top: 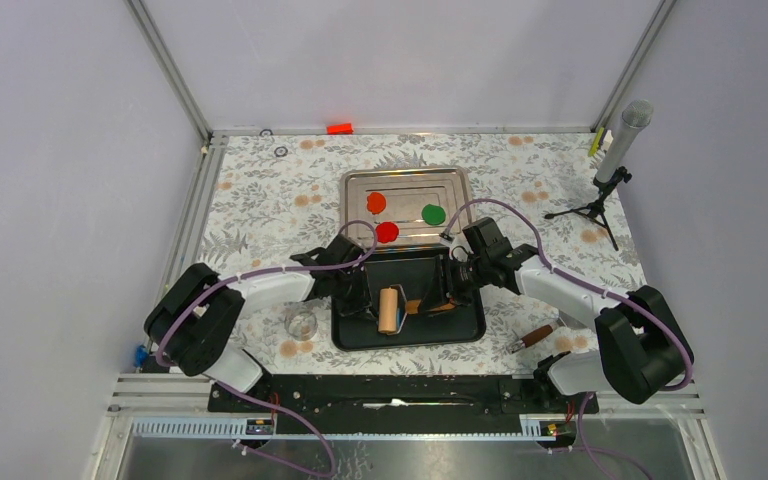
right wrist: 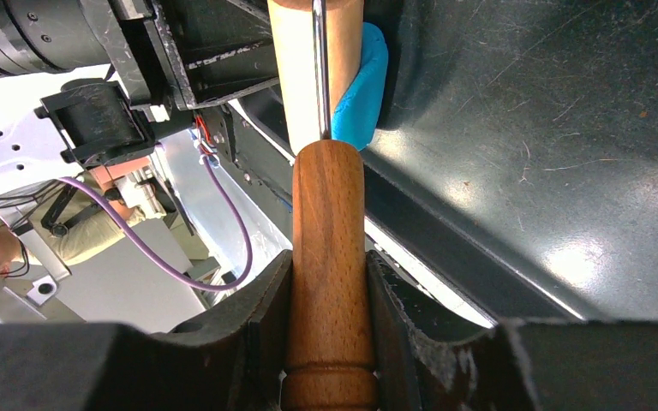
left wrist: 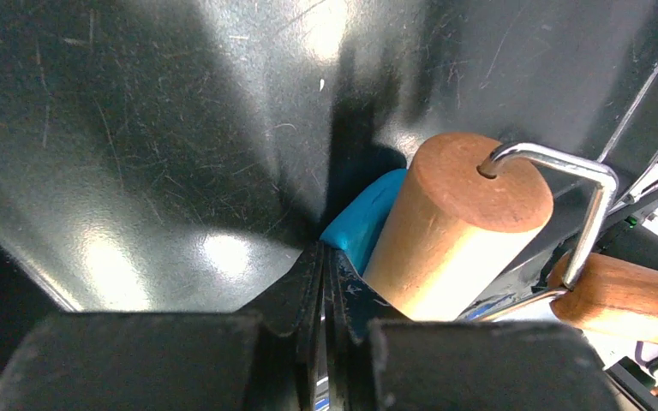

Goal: Roll out the dumpling wrappers from the dough
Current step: Flatten out the dough on the work surface.

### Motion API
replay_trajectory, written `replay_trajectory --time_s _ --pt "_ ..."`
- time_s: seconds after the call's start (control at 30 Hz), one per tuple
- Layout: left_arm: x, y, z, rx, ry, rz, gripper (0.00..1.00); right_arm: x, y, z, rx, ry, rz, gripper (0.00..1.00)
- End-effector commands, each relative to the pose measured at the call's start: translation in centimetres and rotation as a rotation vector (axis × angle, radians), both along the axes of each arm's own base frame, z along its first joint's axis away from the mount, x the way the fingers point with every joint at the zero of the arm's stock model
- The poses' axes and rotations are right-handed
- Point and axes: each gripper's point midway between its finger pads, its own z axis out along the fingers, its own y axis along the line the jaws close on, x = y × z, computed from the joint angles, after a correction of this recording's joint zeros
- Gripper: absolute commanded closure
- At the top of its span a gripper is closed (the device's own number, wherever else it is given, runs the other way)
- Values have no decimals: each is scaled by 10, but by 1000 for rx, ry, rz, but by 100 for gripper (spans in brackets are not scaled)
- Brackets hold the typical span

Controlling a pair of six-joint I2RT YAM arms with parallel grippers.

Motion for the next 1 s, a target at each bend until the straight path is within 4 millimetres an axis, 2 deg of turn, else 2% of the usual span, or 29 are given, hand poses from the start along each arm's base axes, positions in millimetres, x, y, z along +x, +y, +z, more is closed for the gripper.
replay_trajectory --time_s 0.0,0.23,0.47,0.7,0.87,0.97 --pt "12 -11 5 -20 -33 2 94 -1 -3 -1 -28 -14 11 100" --pt "12 -3 -1 27 -23 26 94 -6 2 16 33 -24 40 100" --pt "13 -4 -5 38 -15 21 94 -11 13 56 163 -25 92 100" --pt "14 -5 -8 45 -8 15 94 -13 22 80 269 -22 107 100" --pt "13 -3 -8 50 -11 15 94 -11 22 85 269 -35 85 100" --pt "13 -4 -3 40 -18 15 94 -3 16 76 185 -64 40 100"
